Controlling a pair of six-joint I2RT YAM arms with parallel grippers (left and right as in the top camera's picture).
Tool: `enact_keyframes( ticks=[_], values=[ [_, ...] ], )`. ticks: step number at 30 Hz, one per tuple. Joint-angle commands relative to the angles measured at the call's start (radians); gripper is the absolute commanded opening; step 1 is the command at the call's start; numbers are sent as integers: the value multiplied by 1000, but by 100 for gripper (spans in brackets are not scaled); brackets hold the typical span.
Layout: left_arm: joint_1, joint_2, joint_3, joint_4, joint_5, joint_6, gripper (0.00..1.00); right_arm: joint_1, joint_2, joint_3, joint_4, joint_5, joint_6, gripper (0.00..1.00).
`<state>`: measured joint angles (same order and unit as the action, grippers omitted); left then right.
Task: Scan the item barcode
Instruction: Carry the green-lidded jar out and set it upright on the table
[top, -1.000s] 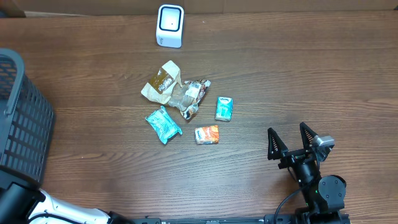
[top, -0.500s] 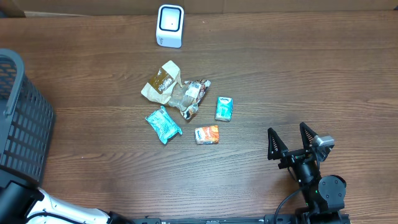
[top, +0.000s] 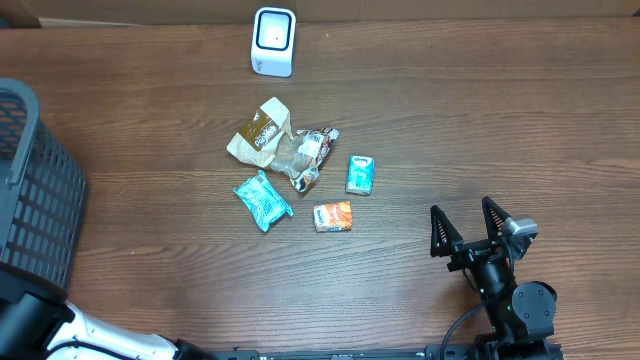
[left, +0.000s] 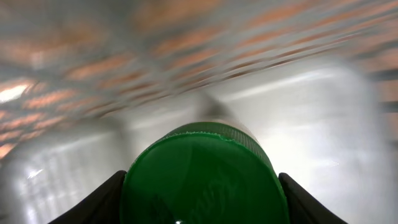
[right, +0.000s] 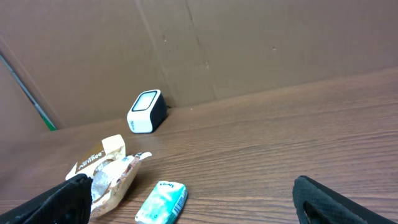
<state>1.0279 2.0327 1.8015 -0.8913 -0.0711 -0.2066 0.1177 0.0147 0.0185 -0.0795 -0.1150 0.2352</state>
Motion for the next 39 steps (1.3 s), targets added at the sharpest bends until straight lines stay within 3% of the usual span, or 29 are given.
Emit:
enact_keyframes(
  ticks=[1,9,18,27,39],
  values=[
    [-43,-192,146,13,243,-31,48,-6,-10,-10,5,9,0,100],
    [-166,-416,299,13,466,-93,47,-6,-10,-10,5,9,-1,100],
    [-469,-589,299,-144,423,-58,48,-6,-10,-10,5,9,0,100],
    [-706,-513,296,-373,395,15,50,-6,-10,-10,5,9,0,100],
    [-955,-204,295,-715,131,73,51,-6,-10,-10,5,9,-1,100]
  ],
)
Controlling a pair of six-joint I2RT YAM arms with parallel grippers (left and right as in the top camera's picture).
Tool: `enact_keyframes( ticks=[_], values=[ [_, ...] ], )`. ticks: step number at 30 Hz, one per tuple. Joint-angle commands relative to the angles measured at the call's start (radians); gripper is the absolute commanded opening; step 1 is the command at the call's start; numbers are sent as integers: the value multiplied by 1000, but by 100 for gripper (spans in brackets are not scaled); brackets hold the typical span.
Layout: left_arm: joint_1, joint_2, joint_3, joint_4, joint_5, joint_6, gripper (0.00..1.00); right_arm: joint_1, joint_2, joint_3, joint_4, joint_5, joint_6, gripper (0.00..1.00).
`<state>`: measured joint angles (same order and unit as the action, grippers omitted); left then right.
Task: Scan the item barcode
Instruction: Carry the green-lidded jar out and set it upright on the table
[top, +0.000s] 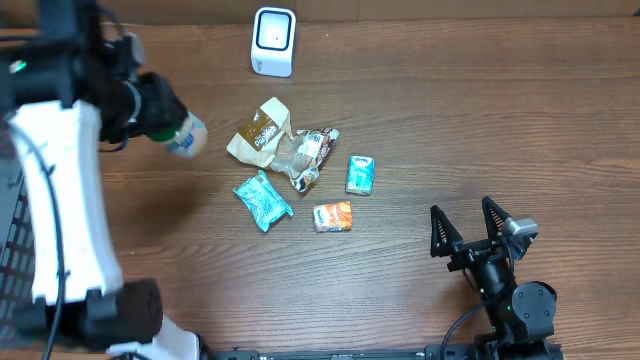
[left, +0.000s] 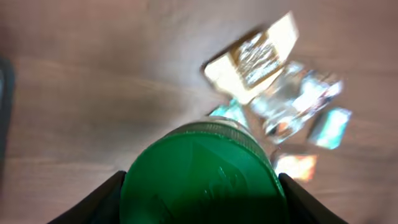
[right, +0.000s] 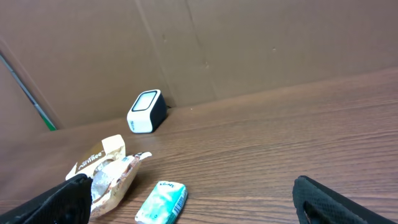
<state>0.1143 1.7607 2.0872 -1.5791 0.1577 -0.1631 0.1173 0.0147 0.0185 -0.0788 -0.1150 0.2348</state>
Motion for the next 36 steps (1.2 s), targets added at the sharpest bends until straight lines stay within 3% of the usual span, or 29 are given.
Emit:
enact_keyframes(
  ticks=[1,11,22,29,31,32,36],
  values=[
    [-60,110,10,-42,-122,29,49,-5,-10,-10,4,9,0,100],
    [-103,214,-93,26,-143,20,48,-5,-10,-10,4,9,0,100],
    [-107,214,-481,402,-195,-29,50,-5,-10,-10,4,9,0,100],
    [-134,210,-541,458,-211,-50,62,-5,-10,-10,4,9,0,100],
    [-145,202,-540,457,-210,-50,93,-5,-10,-10,4,9,0,100],
    [-153,193,-540,454,-210,-50,100,-5,-10,-10,4,9,0,100],
    [-169,122,-540,447,-210,-50,100,-5,-10,-10,4,9,0,100]
  ],
)
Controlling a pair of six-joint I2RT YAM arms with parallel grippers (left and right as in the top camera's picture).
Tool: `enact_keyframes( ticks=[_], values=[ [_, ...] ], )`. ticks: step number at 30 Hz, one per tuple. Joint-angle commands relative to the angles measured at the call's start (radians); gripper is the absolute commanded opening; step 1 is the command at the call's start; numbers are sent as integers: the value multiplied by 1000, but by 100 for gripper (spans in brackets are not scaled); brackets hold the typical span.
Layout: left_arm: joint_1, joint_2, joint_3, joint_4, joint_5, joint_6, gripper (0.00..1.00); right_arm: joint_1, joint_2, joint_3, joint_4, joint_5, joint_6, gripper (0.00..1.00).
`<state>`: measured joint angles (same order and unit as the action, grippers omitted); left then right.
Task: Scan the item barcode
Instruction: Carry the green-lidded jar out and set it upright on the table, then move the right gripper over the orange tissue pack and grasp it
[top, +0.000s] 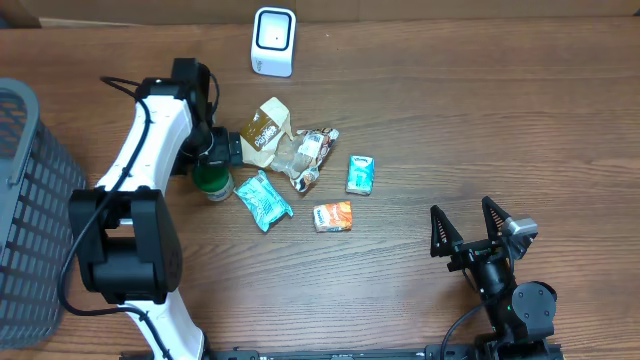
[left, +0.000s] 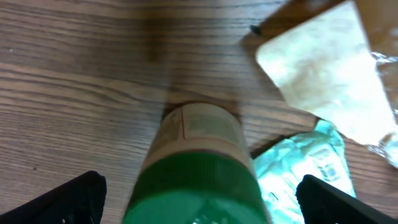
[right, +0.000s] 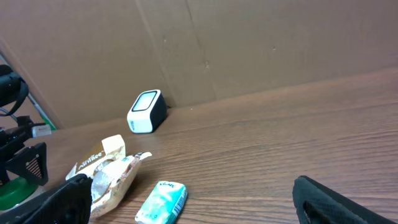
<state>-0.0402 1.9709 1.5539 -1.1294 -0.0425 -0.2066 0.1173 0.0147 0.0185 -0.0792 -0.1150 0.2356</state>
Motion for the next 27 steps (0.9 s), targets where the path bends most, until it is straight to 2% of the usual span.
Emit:
enact_keyframes(
  ticks=[1,7,12,13,21,27],
  values=[
    [-14,-105,-6,-2,-10,-7,100,-5,-10,-10,5,9,-1,100],
    [14,-333,34,-17,-2,20,100,-5,-10,-10,5,9,-1,100],
    [136,-456,42,-43,43,187,100,-5,-10,-10,5,9,-1,100],
    [187,-457,42,-72,56,229,100,-5,-10,-10,5,9,-1,100],
    [377,-374,30,-102,121,257,100,-5,-10,-10,12,8,-1,100],
    [383,-271,30,-93,121,308,98,-5,-10,-10,14,-6,3,100]
  ],
)
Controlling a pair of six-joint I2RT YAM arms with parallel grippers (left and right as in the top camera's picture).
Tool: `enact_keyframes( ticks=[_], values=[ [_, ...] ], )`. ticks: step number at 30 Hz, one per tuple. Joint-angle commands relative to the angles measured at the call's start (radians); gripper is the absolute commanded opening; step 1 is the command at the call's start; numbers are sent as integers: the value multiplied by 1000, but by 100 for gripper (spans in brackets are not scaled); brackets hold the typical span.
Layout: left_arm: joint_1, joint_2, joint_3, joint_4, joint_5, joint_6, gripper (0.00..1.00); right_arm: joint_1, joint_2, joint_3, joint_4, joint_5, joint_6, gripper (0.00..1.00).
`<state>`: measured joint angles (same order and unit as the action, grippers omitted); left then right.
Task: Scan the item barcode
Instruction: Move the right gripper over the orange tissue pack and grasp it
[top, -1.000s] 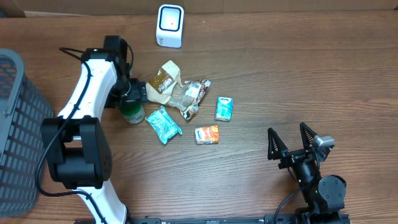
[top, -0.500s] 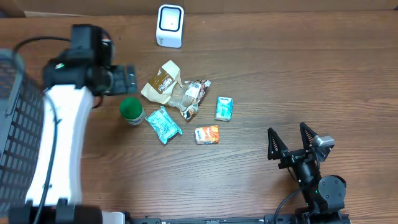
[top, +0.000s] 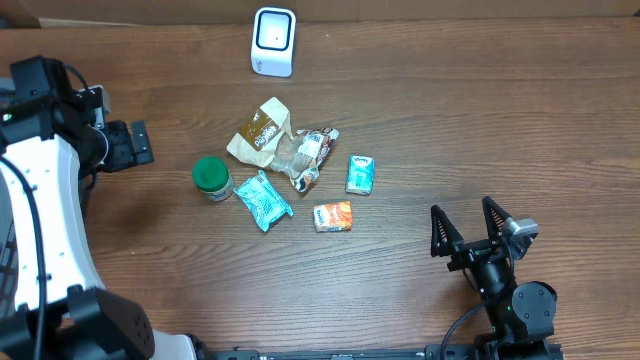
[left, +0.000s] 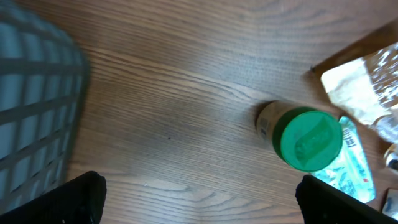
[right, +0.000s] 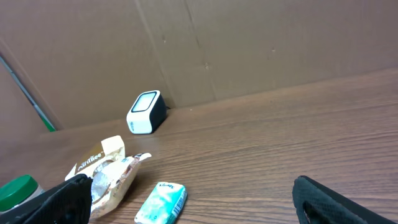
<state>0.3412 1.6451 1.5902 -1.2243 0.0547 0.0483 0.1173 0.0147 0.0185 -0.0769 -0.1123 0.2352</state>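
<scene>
A jar with a green cap (top: 211, 177) stands upright on the table, just left of a teal pouch (top: 263, 200); the left wrist view shows the green-capped jar (left: 308, 138) from above. My left gripper (top: 125, 145) hangs open and empty to the jar's left, well apart from it. The white scanner (top: 273, 41) stands at the table's far edge. My right gripper (top: 463, 212) rests open at the front right, with nothing between its fingers (right: 323, 199).
A tan packet (top: 260, 130), a clear wrapper (top: 305, 152), a teal tissue pack (top: 361, 173) and an orange pack (top: 332, 216) lie in a cluster right of the jar. A dark mesh basket (left: 31, 93) stands at the table's left end.
My left gripper stood open around the jar on the table. It has now drawn away to the left and higher, leaving the jar standing alone. The right arm has not moved.
My left gripper was shut on the green-capped jar inside the basket. Then it held the jar over the table, left of the packets. Then the jar stood on the table with the jaws open around it. Now the gripper is clear of it.
</scene>
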Motion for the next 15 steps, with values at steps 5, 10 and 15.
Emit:
enact_keyframes(
  ticks=[5,10,15],
  values=[
    [-2,85,-6,8,24,53,100,-6,6,23,-19,-146,8,100],
    [-1,85,-6,32,23,53,100,-6,124,212,-164,-153,2,100],
    [-2,85,-6,34,25,39,100,-6,381,518,-343,-156,-6,100]
  ],
)
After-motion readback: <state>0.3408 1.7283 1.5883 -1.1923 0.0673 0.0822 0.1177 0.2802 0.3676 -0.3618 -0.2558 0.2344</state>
